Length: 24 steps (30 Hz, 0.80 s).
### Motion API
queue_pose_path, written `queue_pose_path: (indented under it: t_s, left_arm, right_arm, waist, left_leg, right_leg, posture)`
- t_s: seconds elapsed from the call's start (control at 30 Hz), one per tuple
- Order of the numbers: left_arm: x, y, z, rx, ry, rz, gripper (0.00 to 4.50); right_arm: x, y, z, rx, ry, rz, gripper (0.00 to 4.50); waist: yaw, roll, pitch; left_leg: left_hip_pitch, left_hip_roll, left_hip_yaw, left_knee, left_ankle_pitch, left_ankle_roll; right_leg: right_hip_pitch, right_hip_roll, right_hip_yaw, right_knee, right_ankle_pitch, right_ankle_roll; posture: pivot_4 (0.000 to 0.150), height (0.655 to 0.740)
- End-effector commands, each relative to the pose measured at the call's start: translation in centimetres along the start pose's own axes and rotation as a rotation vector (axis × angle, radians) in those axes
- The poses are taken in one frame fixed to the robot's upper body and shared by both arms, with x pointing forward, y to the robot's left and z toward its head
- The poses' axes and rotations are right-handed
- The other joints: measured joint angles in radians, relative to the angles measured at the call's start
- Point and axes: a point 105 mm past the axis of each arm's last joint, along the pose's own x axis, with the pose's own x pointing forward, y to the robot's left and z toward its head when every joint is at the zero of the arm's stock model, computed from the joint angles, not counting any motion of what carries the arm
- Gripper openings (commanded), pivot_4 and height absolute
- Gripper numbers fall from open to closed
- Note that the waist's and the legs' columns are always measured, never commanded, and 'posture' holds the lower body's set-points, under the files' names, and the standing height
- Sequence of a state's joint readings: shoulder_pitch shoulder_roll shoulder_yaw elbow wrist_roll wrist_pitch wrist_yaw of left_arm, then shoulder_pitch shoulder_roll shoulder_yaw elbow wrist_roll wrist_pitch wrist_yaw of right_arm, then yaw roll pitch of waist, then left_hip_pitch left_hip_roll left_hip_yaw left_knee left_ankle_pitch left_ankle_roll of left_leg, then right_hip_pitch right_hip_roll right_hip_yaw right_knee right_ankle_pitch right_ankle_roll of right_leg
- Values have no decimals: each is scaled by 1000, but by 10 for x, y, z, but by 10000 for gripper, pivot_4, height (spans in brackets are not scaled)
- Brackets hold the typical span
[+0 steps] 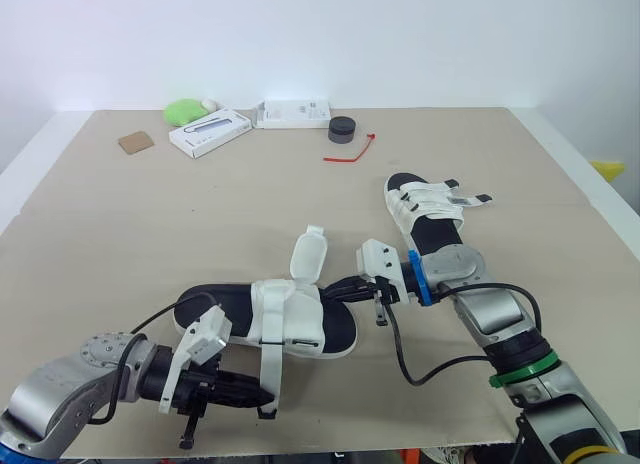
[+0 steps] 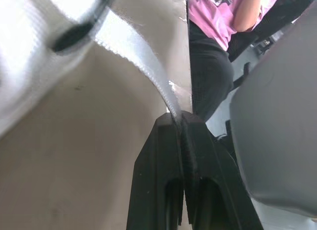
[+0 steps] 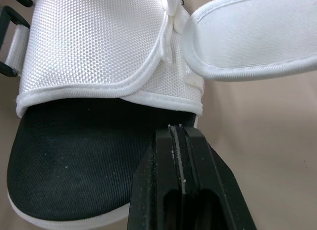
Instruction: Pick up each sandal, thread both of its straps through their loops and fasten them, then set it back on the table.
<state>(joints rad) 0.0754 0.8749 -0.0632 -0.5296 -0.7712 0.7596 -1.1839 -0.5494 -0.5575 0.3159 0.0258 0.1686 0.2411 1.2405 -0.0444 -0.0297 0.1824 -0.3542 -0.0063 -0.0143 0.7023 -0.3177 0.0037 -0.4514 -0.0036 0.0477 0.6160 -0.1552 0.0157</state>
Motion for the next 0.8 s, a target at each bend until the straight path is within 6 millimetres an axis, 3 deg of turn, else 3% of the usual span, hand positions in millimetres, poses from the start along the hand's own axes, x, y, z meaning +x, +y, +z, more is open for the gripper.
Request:
queue_pose_path:
  t_s: [0.03, 0.17, 0.33, 0.57, 0.8]
  left_arm:
    - [0, -6, 7, 66, -8, -4, 1122]
    - [1, 3, 9, 95, -27, 44, 1122]
    - [5, -13, 3, 68, 0, -27, 1122]
    - [-3, -21, -19, 32, 49, -23, 1122]
    - [-4, -31, -26, 5, 59, -50, 1122]
  right_arm:
    - [-1, -1, 11, -43, -16, 3, 0]
    - [0, -1, 11, -43, -16, 5, 0]
    - [0, 0, 10, -44, -15, 7, 0]
    - [0, 2, 10, -44, -15, 9, 0]
    - [1, 3, 10, -45, -20, 13, 0]
  waist:
    - [0, 0, 0]
    - [0, 0, 0]
    - [-1, 0, 0]
    - [0, 0, 0]
    - [0, 0, 0]
  left_leg:
    - [0, 0, 0, 0, 0, 0]
    - [0, 0, 0, 0, 0, 0]
    - [0, 0, 1, 0, 0, 0]
    - [0, 0, 2, 0, 0, 0]
    - [1, 1, 2, 0, 0, 0]
  right_leg:
    - [0, 0, 0, 0, 0, 0]
    - [0, 0, 0, 0, 0, 0]
    - [0, 0, 1, 0, 0, 0]
    - [0, 0, 1, 0, 0, 0]
    - [0, 0, 1, 0, 0, 0]
  posture:
    - [1500, 7400]
    - [1500, 7400]
    - [1500, 7400]
    - [1500, 7400]
    - [1500, 7400]
